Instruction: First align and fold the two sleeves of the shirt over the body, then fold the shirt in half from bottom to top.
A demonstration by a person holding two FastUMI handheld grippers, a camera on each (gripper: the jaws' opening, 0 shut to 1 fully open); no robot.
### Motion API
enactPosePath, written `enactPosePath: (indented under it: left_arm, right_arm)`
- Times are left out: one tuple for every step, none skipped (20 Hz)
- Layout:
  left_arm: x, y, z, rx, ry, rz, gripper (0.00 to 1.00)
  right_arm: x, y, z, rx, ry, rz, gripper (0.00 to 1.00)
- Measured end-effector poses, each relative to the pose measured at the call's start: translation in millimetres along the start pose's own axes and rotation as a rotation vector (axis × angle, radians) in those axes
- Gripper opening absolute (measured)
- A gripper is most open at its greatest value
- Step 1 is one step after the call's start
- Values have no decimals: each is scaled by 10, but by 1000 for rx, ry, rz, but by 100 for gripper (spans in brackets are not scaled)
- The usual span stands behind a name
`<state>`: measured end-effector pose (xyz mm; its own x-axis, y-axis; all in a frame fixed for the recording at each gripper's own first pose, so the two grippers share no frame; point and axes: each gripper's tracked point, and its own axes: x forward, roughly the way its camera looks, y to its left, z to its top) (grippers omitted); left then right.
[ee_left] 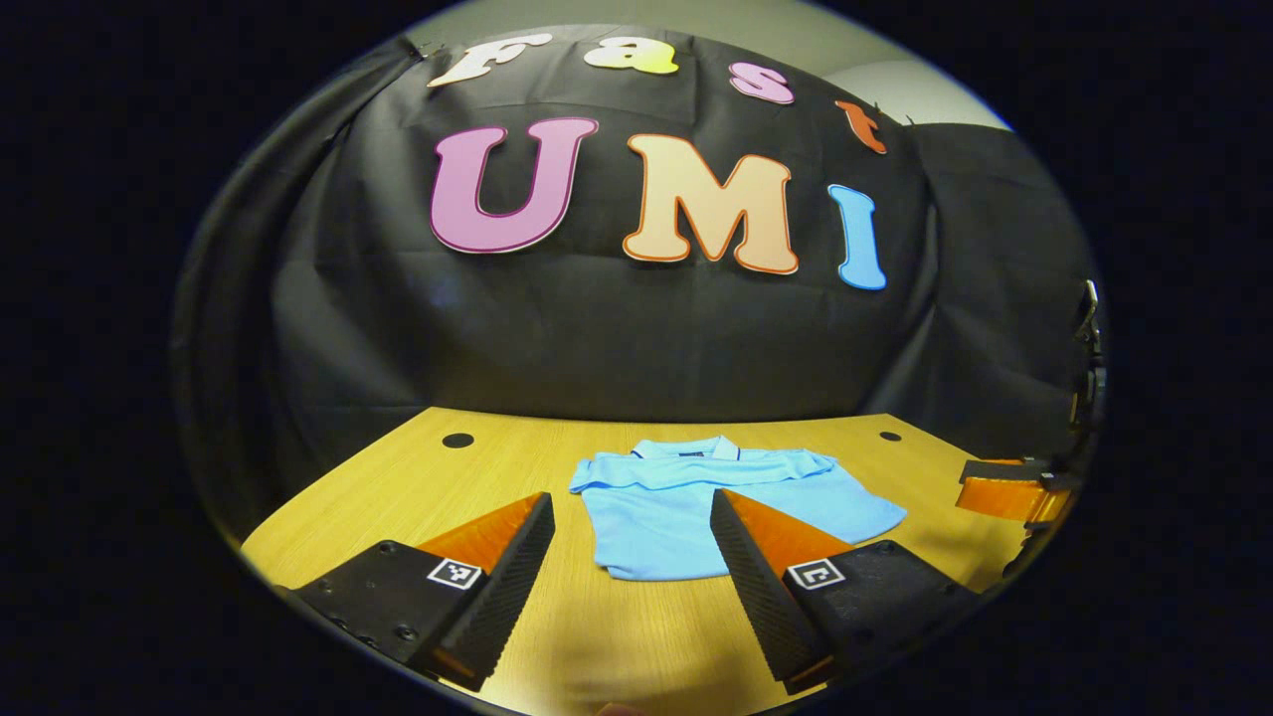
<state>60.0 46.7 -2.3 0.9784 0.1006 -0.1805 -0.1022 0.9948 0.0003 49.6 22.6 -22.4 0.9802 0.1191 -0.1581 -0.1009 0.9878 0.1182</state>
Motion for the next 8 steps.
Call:
enactPosePath:
  left_arm:
    - [-57, -29, 6, 12, -10, 7, 95]
    - [-93, -75, 18, 18, -22, 11, 95]
    - [-131, -141, 30, 21, -32, 8, 95]
    - [-168, -208, 48, 23, -41, 0, 95]
    - [-194, -280, 46, 26, -48, -10, 95]
    - [-211, -341, 42, 31, -47, -14, 95]
    - [-226, -400, 21, 37, -45, -14, 95]
    - [-232, -469, 11, 41, -44, -16, 95]
  right_arm:
    - [-65, -2, 17, 10, -18, 1, 98]
    - [-119, -13, 45, 21, -34, 2, 98]
    - [-192, -18, 65, 26, -47, 9, 98]
    - [-238, -38, 84, 20, -60, 10, 98]
    - [-287, -84, 94, 6, -70, 2, 98]
    - [-339, -148, 112, -10, -80, -11, 98]
    - [-384, -194, 124, -18, -87, -21, 98]
    - [-434, -233, 139, -16, -93, -22, 98]
